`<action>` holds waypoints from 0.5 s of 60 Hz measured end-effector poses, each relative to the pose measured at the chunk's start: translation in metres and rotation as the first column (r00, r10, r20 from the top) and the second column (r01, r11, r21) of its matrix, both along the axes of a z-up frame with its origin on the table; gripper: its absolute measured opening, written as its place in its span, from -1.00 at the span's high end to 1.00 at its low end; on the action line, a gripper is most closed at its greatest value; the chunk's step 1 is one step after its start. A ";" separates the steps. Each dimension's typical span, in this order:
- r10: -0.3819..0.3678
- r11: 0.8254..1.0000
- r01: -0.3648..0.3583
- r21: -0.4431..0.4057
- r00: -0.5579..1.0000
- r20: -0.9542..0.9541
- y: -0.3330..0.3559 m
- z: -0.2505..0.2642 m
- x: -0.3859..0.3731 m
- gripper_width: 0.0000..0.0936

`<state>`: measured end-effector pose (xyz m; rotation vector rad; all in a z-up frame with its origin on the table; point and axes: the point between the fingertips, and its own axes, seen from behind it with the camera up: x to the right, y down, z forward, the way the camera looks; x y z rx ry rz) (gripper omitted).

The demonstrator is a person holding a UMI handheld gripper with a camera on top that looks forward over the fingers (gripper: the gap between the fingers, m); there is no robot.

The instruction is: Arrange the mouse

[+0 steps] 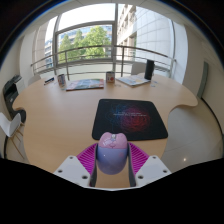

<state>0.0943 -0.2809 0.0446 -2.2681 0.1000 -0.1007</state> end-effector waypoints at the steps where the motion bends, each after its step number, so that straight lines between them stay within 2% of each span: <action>1: 0.008 1.000 -0.008 0.017 1.000 0.002 0.004 0.010 0.000 0.05; 4: 0.044 0.998 -0.044 0.055 0.999 0.006 0.018 0.038 0.002 0.05; 8: 0.055 0.993 -0.057 0.107 0.998 0.023 0.044 0.082 0.015 0.06; 16: 0.039 0.976 -0.043 0.213 0.999 0.022 0.114 0.138 0.057 0.06; 22: 0.026 0.981 -0.024 0.194 1.000 -0.008 0.162 0.118 0.086 0.06; 30: 0.028 0.997 -0.025 0.068 0.998 -0.047 0.193 0.036 0.103 0.06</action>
